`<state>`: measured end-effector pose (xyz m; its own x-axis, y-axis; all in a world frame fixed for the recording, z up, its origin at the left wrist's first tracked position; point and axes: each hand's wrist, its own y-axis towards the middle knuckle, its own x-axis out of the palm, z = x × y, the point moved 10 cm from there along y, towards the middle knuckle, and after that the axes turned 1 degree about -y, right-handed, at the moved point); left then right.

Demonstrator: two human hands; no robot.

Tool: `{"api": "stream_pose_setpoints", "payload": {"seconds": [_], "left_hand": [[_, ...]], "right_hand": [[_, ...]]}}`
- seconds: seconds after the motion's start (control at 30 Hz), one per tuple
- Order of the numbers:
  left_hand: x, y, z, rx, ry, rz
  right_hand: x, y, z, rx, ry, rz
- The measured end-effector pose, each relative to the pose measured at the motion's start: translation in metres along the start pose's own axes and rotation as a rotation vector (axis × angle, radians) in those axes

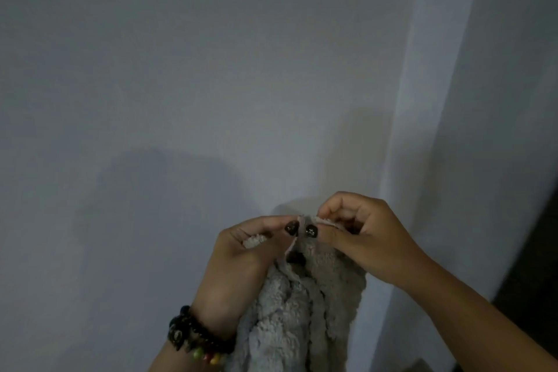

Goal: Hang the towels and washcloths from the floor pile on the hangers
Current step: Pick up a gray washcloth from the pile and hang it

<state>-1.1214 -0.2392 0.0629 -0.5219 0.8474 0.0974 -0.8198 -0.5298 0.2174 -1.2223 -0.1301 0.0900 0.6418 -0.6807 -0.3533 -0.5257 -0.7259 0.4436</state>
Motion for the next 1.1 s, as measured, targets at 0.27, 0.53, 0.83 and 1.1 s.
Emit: {"api": "stream_pose_setpoints", "payload": {"seconds": [0.27,0.53,0.83,1.1], "left_hand": [[0.025,0.033,0.007,0.073,0.170,0.266],[0.048,0.041,0.030,0.230,0.658,0.390],[0.092,0.069,0.016,0.138,0.933,0.233],[0.118,0.105,0.004,-0.007,0.628,0.065]], "right_hand": [[-0.033,0.047,0.038,-0.053,0.004,-0.247],[-0.075,0.056,0.054,-0.441,-0.612,-0.412],[-0.134,0.062,0.041,-0.746,-1.019,-0.220],[-0.210,0.089,0.070,-0.119,-0.405,-0.299]]}}
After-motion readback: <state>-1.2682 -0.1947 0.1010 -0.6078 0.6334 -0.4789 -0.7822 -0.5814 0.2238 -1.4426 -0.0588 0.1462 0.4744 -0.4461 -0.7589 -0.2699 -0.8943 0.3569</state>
